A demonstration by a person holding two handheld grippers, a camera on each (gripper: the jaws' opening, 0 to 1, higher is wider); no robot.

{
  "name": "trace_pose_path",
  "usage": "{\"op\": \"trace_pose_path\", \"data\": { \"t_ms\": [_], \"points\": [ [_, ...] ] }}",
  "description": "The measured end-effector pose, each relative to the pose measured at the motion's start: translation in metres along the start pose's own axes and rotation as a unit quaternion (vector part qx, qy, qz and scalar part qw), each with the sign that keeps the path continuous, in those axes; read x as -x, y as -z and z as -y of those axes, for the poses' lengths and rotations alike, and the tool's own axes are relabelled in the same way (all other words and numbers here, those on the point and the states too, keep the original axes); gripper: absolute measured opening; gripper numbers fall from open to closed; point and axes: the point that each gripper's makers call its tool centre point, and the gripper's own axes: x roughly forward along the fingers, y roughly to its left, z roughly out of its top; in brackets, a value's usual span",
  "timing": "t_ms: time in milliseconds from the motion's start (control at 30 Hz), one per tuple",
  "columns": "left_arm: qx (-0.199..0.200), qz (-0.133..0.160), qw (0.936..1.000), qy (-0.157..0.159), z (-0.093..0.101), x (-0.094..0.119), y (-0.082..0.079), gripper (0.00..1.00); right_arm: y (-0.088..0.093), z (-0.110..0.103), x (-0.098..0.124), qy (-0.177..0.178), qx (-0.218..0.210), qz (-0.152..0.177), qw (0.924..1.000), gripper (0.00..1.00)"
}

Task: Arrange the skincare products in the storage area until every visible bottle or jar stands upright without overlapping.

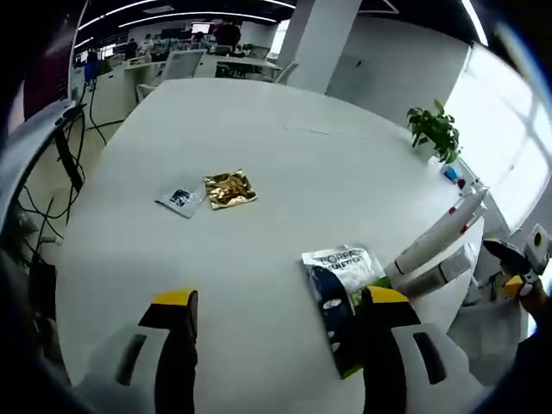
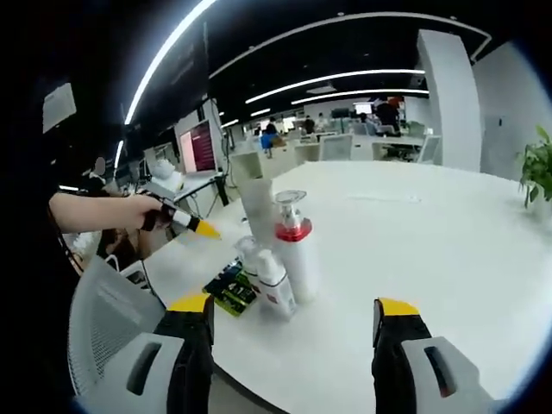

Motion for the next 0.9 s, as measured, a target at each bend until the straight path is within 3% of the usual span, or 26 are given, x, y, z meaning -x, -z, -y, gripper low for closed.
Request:
{"op": "trace_pose_path", "data": {
  "t_ms": [433, 567, 700, 733, 833, 900],
  "points": [
    [-0.018, -0.01, 0.9994, -0.03, -0.006, -0.045, -0.03, 0.64, 0.001, 0.0, -0.001, 0.0, -0.008, -0.002, 1.0, 0.78],
    [0.011, -0.01, 0.9992, -0.038, -0.013, -0.059, -0.045, 0.63, 0.001, 0.002, 0.001, 0.004, -0.014, 0.001, 0.9999, 0.78],
    [0.022, -0.012, 0.9979, -0.059, -0.015, -0.068, -0.047, 0.61, 0.003, 0.003, -0.001, 0.004, -0.017, -0.002, 0.9998, 0.77],
    [0.018, -0.015, 0.9977, -0.064, -0.01, -0.065, -0.043, 0.61, 0.003, 0.002, -0.001, 0.003, -0.017, -0.004, 0.9999, 0.77],
    [-0.023, -0.011, 0.9955, -0.091, -0.023, -0.073, -0.051, 0.5, 0.005, 0.003, -0.002, 0.005, -0.013, -0.009, 0.9999, 0.76],
    [-0.019, -0.015, 0.996, -0.085, -0.02, -0.072, -0.051, 0.47, 0.006, 0.003, -0.003, 0.005, -0.013, -0.01, 0.9998, 0.76]
  ]
}}
